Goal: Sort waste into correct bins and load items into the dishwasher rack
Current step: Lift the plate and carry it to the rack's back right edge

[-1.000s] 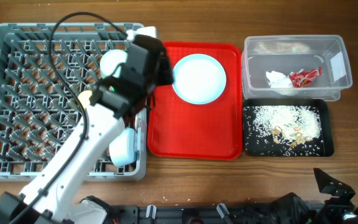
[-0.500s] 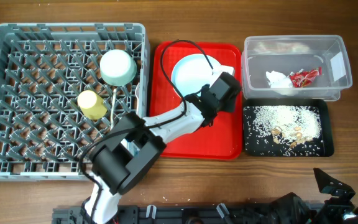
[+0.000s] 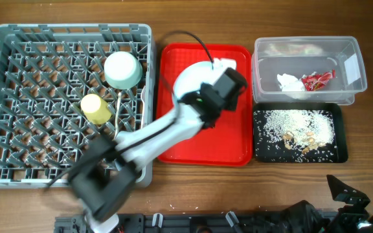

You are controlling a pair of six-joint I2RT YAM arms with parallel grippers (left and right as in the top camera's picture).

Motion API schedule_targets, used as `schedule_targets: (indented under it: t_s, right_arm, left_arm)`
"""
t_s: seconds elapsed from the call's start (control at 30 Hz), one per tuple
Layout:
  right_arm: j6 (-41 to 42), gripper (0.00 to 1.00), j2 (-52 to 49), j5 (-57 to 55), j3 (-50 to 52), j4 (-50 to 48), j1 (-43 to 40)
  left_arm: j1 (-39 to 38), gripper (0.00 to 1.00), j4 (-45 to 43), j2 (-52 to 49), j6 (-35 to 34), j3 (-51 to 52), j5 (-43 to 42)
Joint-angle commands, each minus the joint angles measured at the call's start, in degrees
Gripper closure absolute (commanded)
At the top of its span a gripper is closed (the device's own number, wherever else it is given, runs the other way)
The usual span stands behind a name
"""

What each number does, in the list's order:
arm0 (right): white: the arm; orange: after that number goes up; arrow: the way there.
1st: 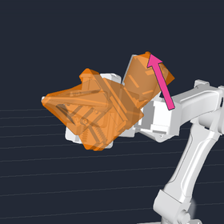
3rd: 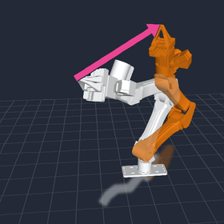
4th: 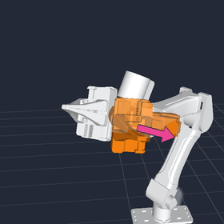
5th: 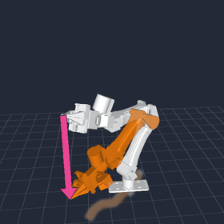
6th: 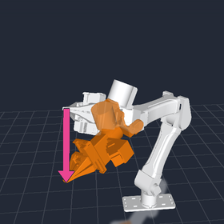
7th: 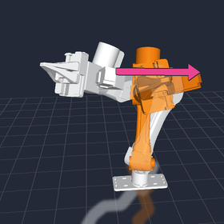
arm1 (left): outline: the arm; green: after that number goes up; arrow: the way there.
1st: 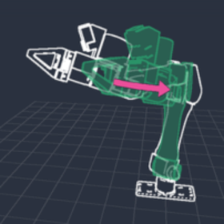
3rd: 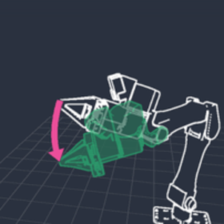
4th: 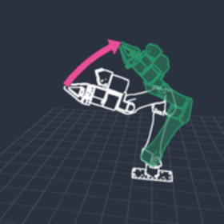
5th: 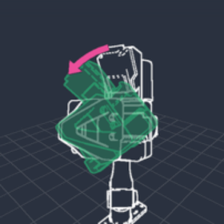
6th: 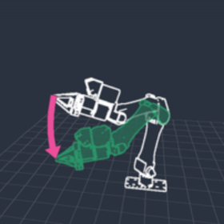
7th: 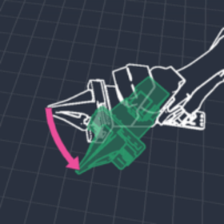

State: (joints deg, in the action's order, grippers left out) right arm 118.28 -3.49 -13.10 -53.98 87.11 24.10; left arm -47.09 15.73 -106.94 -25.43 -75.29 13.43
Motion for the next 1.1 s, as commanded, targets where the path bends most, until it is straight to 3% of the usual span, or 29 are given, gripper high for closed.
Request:
schedule_targets:
  t_s: [0.0, 0.07, 0.17, 0.27, 0.33, 0.43, 0.6, 0.73, 0.8, 0.83, 0.87, 0.9, 1.07]
  right_arm:
    - [0.4, 0.0, -0.3, 0.0, 0.0, 0.0, 0.0]
    - [0.4, 0.0, -0.3, 0.0, 0.0, 0.0, 0.0]
    - [0.4, 0.0, -0.3, 0.0, 0.0, 0.0, 0.0]
    - [0.4, 0.0, -0.3, 0.0, 0.0, 0.0, 0.0]
    - [0.4, 0.0, -0.3, 0.0, 0.0, 0.0, 0.0]
    - [0.4, 0.0, -0.3, 0.0, 0.0, 0.0, 0.0]
    - [0.4, 0.0, -0.3, 0.0, 0.0, 0.0, 0.0]
    - [0.4, 0.0, -0.3, 0.0, 0.0, 0.0, 0.0]
    - [0.4, 0.0, -0.3, 0.0, 0.0, 0.0, 0.0]
    - [0.4, 0.0, -0.3, 0.0, 0.0, 0.0, 0.0]
    - [0.4, 0.0, -0.3, 0.0, 0.0, 0.0, 0.0]
    - [0.4, 0.0, -0.3, 0.0, 0.0, 0.0, 0.0]
    - [0.4, 0.0, -0.3, 0.0, 0.0, 0.0, 0.0]
  left_arm:
    - [4.9, 0.96, 4.1, 21.2, -0.3, -1.6, -8.3]
    - [16.2, 0.96, 8.7, 33.0, -0.3, -1.6, -26.7]
    - [31.9, 0.96, 9.7, 35.6, -3.0, -1.6, -48.8]
    - [49.9, 0.96, 6.4, 28.6, -7.8, -1.6, -72.9]
    - [55.5, 0.96, -0.6, 20.5, -13.8, -1.6, -84.8]
    - [58.2, 0.96, -8.7, 9.6, -19.9, -1.6, -92.7]
    - [58.2, 0.96, -12.3, 1.4, -24.3, -1.6, -92.8]
    - [58.1, 0.94, -8.5, 1.3, -24.3, -1.6, -77.2]
    - [57.5, 0.69, -6.5, 1.3, -24.3, -1.6, -70.9]
    - [57.5, 0.44, -6.9, 1.3, -24.3, -1.6, -70.5]
    - [57.5, 0.27, -7.9, 1.3, -24.3, -1.6, -70.5]
    - [57.8, 0.01, -11.0, 1.5, -24.3, -1.6, -70.6]
    - [58.2, 0.0, -11.9, 10.0, -24.3, -1.6, -70.6]
